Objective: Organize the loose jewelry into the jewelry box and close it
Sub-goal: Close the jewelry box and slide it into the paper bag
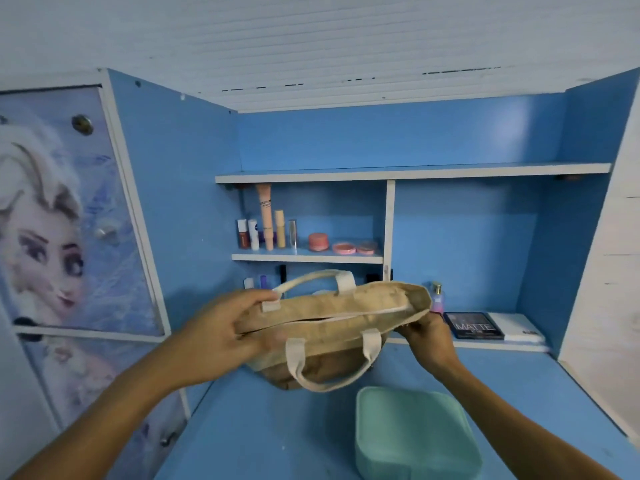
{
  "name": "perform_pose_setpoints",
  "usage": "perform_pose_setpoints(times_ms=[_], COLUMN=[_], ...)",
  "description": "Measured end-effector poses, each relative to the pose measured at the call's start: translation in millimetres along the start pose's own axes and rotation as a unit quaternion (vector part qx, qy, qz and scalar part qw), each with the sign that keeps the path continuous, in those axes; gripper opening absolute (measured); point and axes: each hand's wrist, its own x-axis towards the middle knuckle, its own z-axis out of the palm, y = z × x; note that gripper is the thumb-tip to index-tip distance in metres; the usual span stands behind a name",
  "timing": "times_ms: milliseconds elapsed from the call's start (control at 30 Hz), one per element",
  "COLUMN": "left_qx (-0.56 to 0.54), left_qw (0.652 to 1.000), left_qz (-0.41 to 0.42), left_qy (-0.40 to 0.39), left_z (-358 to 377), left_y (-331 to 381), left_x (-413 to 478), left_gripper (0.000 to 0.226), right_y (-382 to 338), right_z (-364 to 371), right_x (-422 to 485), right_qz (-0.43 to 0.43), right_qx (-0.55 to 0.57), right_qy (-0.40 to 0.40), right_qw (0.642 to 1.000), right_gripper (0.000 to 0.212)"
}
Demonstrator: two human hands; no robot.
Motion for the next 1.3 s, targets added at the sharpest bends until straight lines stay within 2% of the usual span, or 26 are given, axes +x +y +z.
perform_pose_setpoints(times_ms=[67, 100, 167, 233, 267, 367, 400, 467, 533, 567, 600, 667, 767, 867, 967, 1067, 1133, 1233, 1300], left_qx=[0.180, 0.232, 0.281, 0.335, 0.355, 0.384, 0.383, 0.370, 0.353, 0.346, 0.344, 0.353, 0.363, 0.367, 0.367, 0.370, 0.373, 0.378, 0.384], left_qw=[0.983, 0.972, 0.958, 0.938, 0.929, 0.917, 0.918, 0.923, 0.930, 0.934, 0.935, 0.933, 0.927, 0.913, 0.912, 0.912, 0.912, 0.911, 0.909], left_qz=[0.029, 0.030, 0.048, 0.064, 0.064, 0.060, 0.062, 0.070, 0.066, 0.064, 0.060, 0.058, 0.085, 0.125, 0.111, 0.100, 0.100, 0.090, 0.078], left_qy=[-0.033, -0.035, -0.032, -0.062, -0.079, -0.086, -0.083, -0.079, -0.077, -0.071, -0.064, -0.036, 0.053, 0.127, 0.148, 0.146, 0.140, 0.138, 0.139], left_z=[15.8, 21.2, 28.8, 36.4, 41.6, 56.6, 60.1, 67.3, 71.0, 71.3, 72.5, 73.9, 76.4, 77.5, 82.4, 91.1, 93.0, 95.1, 98.5], left_y=[13.8, 20.3, 30.5, 37.0, 41.5, 48.6, 50.0, 50.9, 51.2, 51.0, 49.9, 45.7, 37.3, 37.7, 39.4, 40.8, 42.7, 43.5, 43.7], left_x=[13.9, 20.4, 32.3, 40.7, 42.8, 47.6, 48.6, 51.0, 54.4, 56.1, 57.4, 58.8, 60.0, 62.4, 63.5, 61.1, 58.6, 55.5, 53.4], left_gripper=[0.076, 0.073, 0.056, 0.043, 0.040, 0.037, 0.036, 0.034, 0.034, 0.034, 0.035, 0.036, 0.035, 0.013, 0.011, 0.011, 0.012, 0.014, 0.013], right_y=[4.9, 5.4, 7.3, 4.0, 4.4, 4.3, 3.2, -1.8, -8.3, -10.6, -10.5, -10.0, -11.3, -10.4, -4.7, 3.8, 11.5, 20.9, 21.1], right_z=[-2.8, -5.0, -11.2, -18.5, -23.5, -39.9, -44.1, -50.0, -49.2, -46.7, -43.4, -38.1, -32.8, -27.9, -26.1, -32.8, -40.3, -54.2, -65.5], right_x=[0.3, -2.1, -7.3, -14.8, -17.7, -33.5, -41.0, -55.6, -65.0, -66.0, -66.1, -63.8, -60.0, -62.8, -67.3, -70.6, -76.6, -92.5, -100.7], right_qz=[0.014, 0.017, 0.036, 0.041, 0.026, -0.030, -0.071, -0.222, -0.371, -0.412, -0.431, -0.436, -0.426, -0.413, -0.409, -0.410, -0.384, -0.239, -0.093], right_qx=[-0.026, -0.042, -0.066, -0.077, -0.090, -0.104, -0.122, -0.228, -0.333, -0.365, -0.383, -0.399, -0.418, -0.421, -0.412, -0.380, -0.342, -0.265, -0.234], right_qy=[-0.001, -0.006, -0.035, -0.053, -0.040, 0.044, 0.086, 0.145, 0.101, 0.059, 0.021, -0.035, -0.080, -0.127, -0.150, -0.134, -0.084, 0.013, 0.008], right_qw=[1.000, 0.999, 0.997, 0.995, 0.995, 0.993, 0.986, 0.937, 0.861, 0.833, 0.816, 0.806, 0.798, 0.798, 0.800, 0.818, 0.854, 0.934, 0.968], right_gripper=[0.007, 0.005, 0.016, 0.027, 0.034, 0.080, 0.083, 0.071, 0.055, 0.051, 0.052, 0.054, 0.045, 0.034, 0.036, 0.042, 0.042, 0.024, 0.025])
